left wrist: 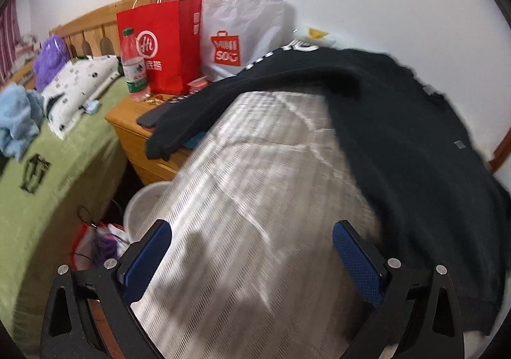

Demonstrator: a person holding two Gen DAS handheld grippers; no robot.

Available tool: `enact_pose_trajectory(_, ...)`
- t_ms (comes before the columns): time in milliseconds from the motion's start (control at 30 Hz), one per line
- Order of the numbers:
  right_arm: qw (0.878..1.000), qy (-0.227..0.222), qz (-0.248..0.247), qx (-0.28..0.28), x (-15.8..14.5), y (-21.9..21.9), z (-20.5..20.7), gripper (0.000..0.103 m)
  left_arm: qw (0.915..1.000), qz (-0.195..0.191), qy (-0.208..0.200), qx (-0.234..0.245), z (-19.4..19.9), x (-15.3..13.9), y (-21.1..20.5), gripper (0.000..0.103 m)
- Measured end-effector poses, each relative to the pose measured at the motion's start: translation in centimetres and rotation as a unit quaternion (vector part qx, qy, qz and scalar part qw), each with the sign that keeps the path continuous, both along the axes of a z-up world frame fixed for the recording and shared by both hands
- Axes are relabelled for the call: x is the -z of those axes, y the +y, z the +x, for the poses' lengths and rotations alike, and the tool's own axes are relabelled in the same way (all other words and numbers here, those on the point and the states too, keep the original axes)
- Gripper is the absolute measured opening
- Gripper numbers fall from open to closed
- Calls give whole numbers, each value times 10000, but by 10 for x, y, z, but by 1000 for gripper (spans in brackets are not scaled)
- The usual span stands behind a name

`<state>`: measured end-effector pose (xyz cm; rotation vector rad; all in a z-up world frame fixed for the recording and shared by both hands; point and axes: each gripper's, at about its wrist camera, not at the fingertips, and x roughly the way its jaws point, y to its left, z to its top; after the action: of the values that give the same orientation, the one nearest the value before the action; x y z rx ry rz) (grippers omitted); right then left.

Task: Fold small clothes
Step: 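Move the left tool to the lettered sleeve cuff and close on it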

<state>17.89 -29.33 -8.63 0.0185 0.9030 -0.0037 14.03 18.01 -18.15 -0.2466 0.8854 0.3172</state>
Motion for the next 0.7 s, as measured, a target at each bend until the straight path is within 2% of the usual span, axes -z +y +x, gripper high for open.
enact_pose_trajectory(133,9998,138,-75,-156,9,11,9,97,9999,76,124,-12,30,7,14,94)
enact_pose_trajectory(267,9995,247,-82,-187,16,16,22,97,9995,272,135,96,66,9,19,93)
enact_pose_trajectory(400,9989,299,-353,-108,22,22,37,97,9984,467,206,258,104,11,24,78)
enact_pose_trajectory(533,9984,332,-443,-116,26,26,49,97,9972,661,258,244,133,12,31,77)
enact_pose_trajectory(700,9980,450,-425,-101,36,27,61,97,9973,667,252,198,155,16,40,76)
